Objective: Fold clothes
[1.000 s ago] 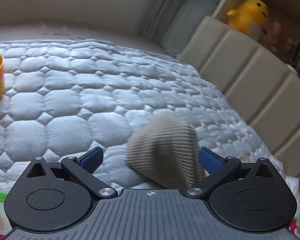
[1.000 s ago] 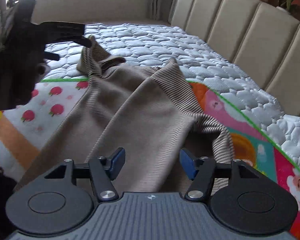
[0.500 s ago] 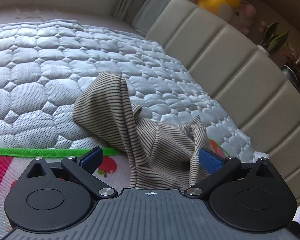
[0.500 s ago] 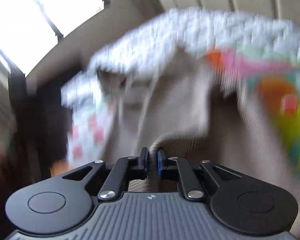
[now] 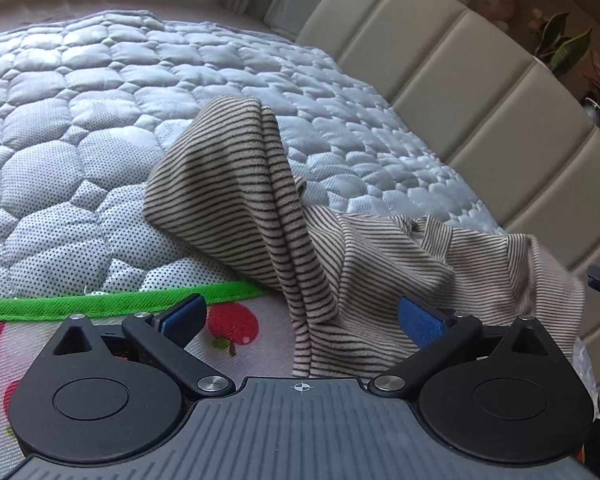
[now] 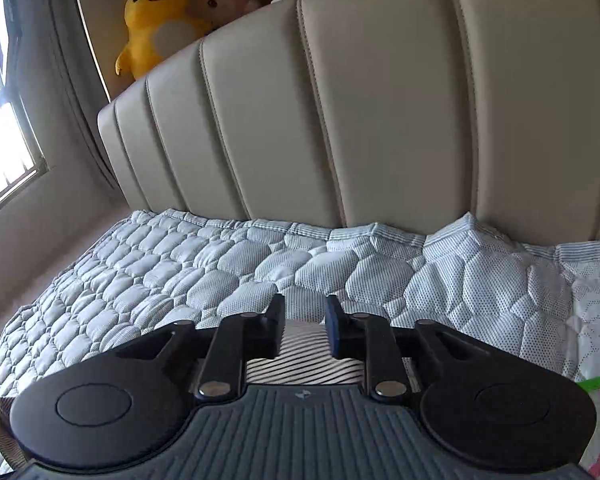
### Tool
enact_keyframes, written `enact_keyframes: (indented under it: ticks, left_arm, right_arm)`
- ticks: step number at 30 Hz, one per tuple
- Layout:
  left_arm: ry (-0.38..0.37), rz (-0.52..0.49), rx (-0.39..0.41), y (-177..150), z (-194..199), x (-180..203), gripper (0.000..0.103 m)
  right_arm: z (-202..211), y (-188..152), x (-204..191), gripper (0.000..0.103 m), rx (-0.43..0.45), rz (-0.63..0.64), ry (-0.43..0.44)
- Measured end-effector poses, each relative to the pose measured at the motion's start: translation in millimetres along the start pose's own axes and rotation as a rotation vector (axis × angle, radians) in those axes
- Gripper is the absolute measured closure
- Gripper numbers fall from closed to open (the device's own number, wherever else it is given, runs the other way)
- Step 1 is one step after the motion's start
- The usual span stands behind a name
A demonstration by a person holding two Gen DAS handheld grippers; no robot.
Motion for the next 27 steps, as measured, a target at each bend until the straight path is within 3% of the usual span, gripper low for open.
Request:
enact_keyframes:
  ticks: [1, 3, 7, 11, 12, 15, 21, 23, 26, 27]
  left_arm:
    - [0.000, -0.002, -0.003, 0, -1, 0, 0.000]
    - [0.000, -0.008, -0.007, -1, -1, 2, 0.000]
    - [-0.015, -0.039, -0.026, -4, 1, 12, 0.000]
    - [-0.004, -0.097, -0.028, -8, 6, 26, 0.000]
    - [0.007, -0.114, -0.024, -9, 8, 29, 0.000]
    - [0.041, -0.152, -0.015, -9, 13, 34, 0.000]
    - [0.261, -0.292, 0.022, 36, 21, 24, 0.000]
    - [0.336, -0.340, 0.035, 52, 24, 21, 0.000]
    - [0.449, -0.412, 0.055, 77, 29, 16, 0.000]
    - [0.477, -0.461, 0.031, 85, 21, 17, 0.000]
  right_arm:
    - [5, -8, 3, 0.058, -0.021, 0.013, 0.012]
    - [14, -24, 9, 0.055, -0.066, 0.042, 0.036]
    - [42, -86, 20, 0.048, -0.251, 0.194, 0.040]
    - [69, -152, 32, 0.052, -0.419, 0.319, 0.029]
    - [75, -167, 34, 0.067, -0.450, 0.349, 0.029]
    - [105, -188, 32, 0.090, -0.466, 0.378, 0.031]
    - [138, -190, 49, 0.088, -0.411, 0.327, 0.033]
    - [138, -190, 52, 0.083, -0.373, 0.267, 0.048]
    - [136, -187, 47, 0.077, -0.315, 0.281, 0.056]
    - [135, -185, 45, 0.070, -0.307, 0.281, 0.073]
Point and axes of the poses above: each gripper's, at about its wrist camera, not at the fingertips, and z roughly against the way its jaws point, x to its right, y to its top, the point moved 4 cm from there along -z, roughly the way its jaws point, and after that the axes turned 15 degrees about -z, right-handed, at the moved point
